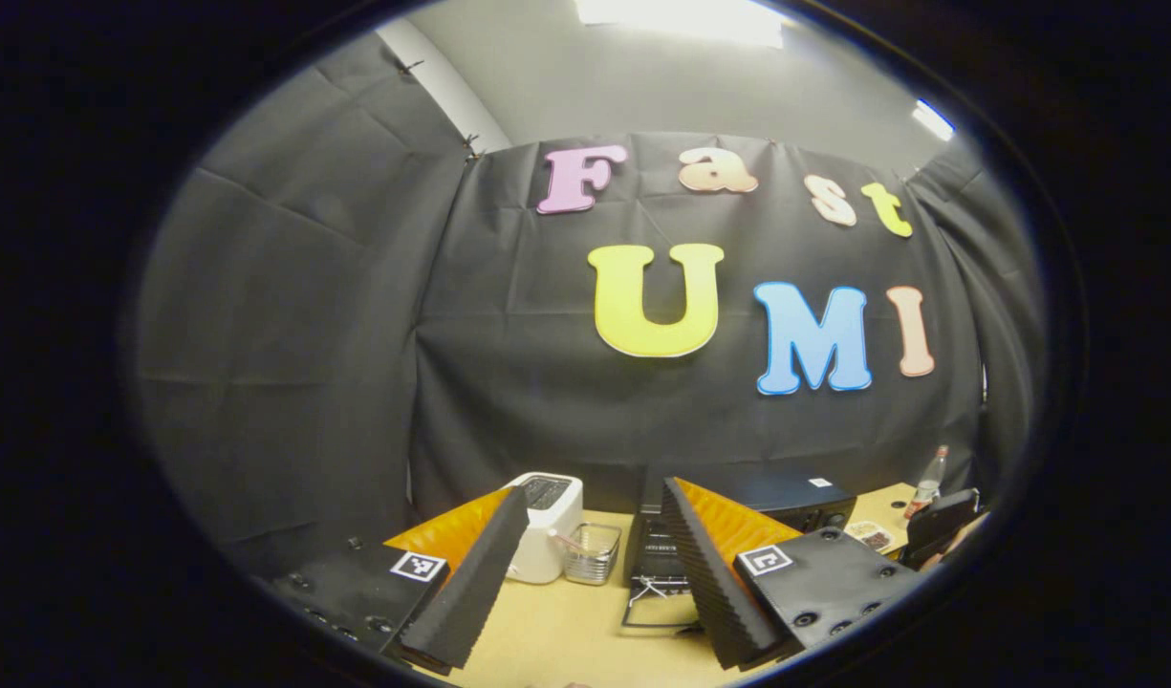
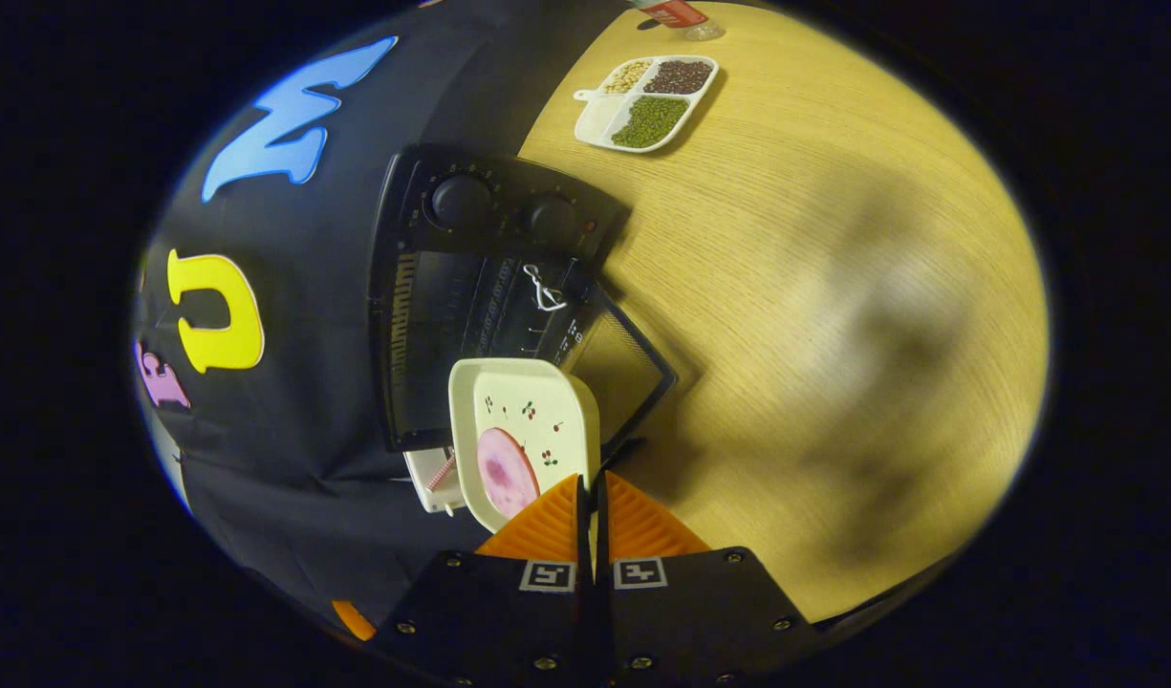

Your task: Open the electric oven with the left hand, put the food in, and close the electric oven.

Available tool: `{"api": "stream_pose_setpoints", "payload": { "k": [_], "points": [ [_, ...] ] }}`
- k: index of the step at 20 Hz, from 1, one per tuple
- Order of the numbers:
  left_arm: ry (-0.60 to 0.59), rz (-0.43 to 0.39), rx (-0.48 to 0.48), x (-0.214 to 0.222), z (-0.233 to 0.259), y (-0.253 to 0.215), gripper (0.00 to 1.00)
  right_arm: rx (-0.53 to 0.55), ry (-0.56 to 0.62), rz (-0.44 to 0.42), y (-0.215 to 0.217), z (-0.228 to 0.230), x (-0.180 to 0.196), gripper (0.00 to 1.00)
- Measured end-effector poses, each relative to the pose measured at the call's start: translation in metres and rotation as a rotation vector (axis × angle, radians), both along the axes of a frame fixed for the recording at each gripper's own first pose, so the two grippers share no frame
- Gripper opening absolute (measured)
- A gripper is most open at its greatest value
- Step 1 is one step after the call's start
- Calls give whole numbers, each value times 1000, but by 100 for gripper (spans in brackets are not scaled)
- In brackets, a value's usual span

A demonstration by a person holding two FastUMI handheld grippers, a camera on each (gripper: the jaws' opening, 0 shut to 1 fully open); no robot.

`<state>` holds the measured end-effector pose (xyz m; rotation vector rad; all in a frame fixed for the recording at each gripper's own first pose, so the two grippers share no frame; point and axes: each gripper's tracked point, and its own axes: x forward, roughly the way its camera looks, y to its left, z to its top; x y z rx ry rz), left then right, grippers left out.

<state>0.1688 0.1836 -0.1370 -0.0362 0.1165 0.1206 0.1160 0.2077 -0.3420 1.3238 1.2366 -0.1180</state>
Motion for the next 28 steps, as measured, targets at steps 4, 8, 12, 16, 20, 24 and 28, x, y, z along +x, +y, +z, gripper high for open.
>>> {"api": "stream_pose_setpoints", "payload": {
  "k": [4,8,12,16,20,24,28],
  "points": [
    [18,2,-1,6,-8,13,100,16,23,-102,18,-7,22,0],
    [41,2,5,13,-17,23,100,28,13,-205,29,-10,48,1],
    [52,6,24,15,-17,32,100,22,12,-287,35,-18,72,1],
    [68,19,30,12,-23,40,100,29,-1,-360,39,-24,97,1],
    [91,38,36,8,-28,48,100,15,-14,-420,39,-31,120,0],
    [103,53,49,7,-29,55,100,8,-35,-481,39,-36,141,2],
    [105,60,49,7,-30,55,100,60,-74,-496,45,-30,147,6]
  ]
}}
